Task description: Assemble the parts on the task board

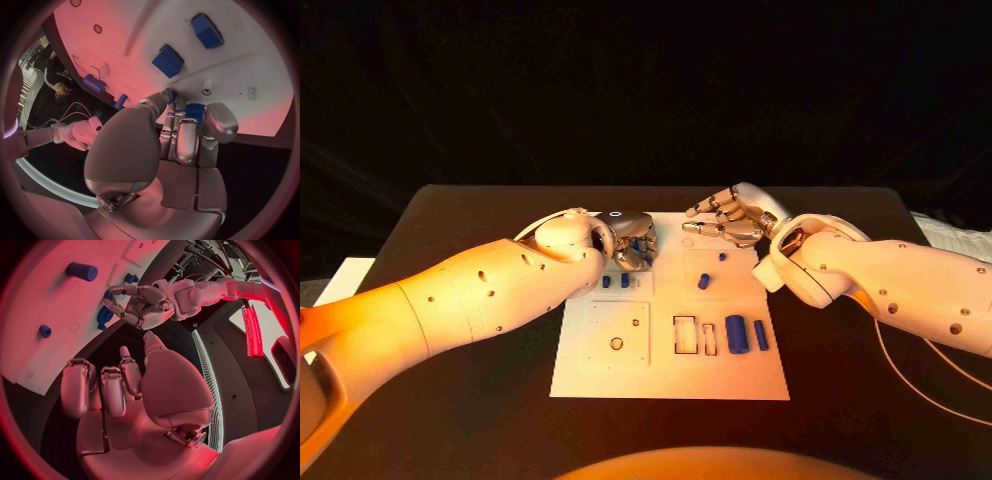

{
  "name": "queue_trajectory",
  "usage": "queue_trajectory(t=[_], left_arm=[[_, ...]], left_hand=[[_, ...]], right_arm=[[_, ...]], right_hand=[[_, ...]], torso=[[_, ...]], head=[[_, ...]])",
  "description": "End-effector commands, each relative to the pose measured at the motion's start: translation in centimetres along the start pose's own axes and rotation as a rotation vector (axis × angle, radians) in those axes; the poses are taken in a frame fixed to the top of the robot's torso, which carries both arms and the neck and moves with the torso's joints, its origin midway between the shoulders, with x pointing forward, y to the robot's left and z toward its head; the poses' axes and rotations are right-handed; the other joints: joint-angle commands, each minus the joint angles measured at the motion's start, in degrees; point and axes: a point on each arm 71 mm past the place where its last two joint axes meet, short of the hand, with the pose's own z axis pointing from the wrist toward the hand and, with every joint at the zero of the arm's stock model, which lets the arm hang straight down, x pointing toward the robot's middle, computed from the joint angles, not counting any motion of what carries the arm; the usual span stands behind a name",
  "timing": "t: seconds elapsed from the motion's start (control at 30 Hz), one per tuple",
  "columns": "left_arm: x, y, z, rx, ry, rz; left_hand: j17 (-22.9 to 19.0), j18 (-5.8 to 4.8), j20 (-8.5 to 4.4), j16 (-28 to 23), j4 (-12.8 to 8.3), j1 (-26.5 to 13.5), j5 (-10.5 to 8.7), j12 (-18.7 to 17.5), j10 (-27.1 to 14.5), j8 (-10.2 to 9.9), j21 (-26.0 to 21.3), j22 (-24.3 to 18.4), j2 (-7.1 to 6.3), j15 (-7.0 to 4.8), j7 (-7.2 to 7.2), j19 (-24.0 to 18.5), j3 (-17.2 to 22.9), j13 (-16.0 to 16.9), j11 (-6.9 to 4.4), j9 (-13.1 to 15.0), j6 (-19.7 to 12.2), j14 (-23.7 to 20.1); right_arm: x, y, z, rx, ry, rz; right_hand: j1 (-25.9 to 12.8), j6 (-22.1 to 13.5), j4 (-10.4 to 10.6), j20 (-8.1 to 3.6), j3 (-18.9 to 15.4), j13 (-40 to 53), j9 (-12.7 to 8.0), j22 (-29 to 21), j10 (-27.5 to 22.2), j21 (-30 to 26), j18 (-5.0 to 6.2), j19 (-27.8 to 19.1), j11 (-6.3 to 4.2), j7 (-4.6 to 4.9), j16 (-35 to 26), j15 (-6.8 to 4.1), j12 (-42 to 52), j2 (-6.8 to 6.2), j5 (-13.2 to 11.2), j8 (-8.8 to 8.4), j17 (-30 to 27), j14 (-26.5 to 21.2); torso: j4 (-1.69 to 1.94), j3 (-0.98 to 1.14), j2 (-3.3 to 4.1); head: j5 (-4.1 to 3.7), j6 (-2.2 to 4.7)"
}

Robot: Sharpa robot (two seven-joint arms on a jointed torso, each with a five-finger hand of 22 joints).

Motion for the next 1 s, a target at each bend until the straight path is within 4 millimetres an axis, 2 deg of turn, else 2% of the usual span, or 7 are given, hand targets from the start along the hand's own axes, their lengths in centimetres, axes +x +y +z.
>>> queue_trajectory(t=[0.03,0.3,0.67,1.0], left_arm=[[0.91,-0.33,0.01,0.005,0.035,0.002],[0.98,-0.33,0.02,0.001,0.041,0.002],[0.88,-0.15,0.06,-0.007,0.02,0.004],[0.48,-0.15,-0.49,0.014,-0.024,-0.019]], left_hand=[[-0.01,-0.37,0.28,-0.19,-0.22,-0.34,0.28,-0.26,-0.3,-0.21,0.19,0.13,0.09,-0.17,0.02,0.23,0.44,0.03,-0.15,-0.08,-0.21,1.64],[-0.11,-0.37,0.29,-0.09,-0.72,0.01,0.29,-0.24,0.45,-0.28,0.39,0.39,0.35,-0.26,-0.03,0.21,1.1,0.11,-0.28,-0.19,0.29,1.64],[-0.22,-0.72,-0.22,0.35,-3.56,2.01,0.31,0.19,4.41,0.39,2.64,2.64,2.04,-0.92,-0.4,0.56,4.49,0.82,-1.09,-0.08,3.72,1.69],[-0.84,-1.03,-0.28,0.34,-4.01,0.46,0.13,-0.47,5.39,0.25,4.09,4.05,1.72,-0.9,-0.17,0.84,4.57,1.14,-1.06,-0.14,4.75,1.63]], right_arm=[[0.17,0.12,0.02,-0.011,0.011,0.0],[0.21,0.14,0.04,-0.012,0.012,0.0],[0.24,0.15,0.03,-0.011,0.015,0.001],[0.24,0.12,0.05,-0.01,0.016,0.001]], right_hand=[[-0.01,0.28,-0.1,-0.01,-0.33,3.34,0.09,-0.01,-0.35,-0.36,0.72,-0.17,0.09,-0.15,-0.34,-0.07,-0.15,0.44,0.37,0.0,10.88,4.88],[-0.01,0.28,-0.1,-0.01,-0.33,3.34,0.09,-0.01,-0.35,-0.36,0.72,-0.17,0.09,-0.15,-0.34,-0.07,-0.15,0.44,0.37,0.0,10.88,4.88],[-0.01,0.32,-0.1,-0.02,-0.42,3.35,0.11,0.03,-0.33,-0.35,0.71,-0.15,0.08,-0.16,-0.37,-0.08,-0.12,0.52,0.47,0.02,10.84,4.87],[-0.03,0.34,-0.07,-0.02,-0.43,3.41,0.12,0.04,-0.27,-0.35,0.71,-0.15,0.07,-0.16,-0.36,-0.08,-0.04,0.59,0.5,0.03,10.86,4.87]], torso=[[0.08,0.0,-0.06],[-0.03,-0.02,-0.05],[0.05,0.0,-0.06],[0.07,-0.03,-0.12]], head=[[-0.01,-0.12],[0.01,-0.08],[-0.07,-0.11],[-0.1,0.07]])
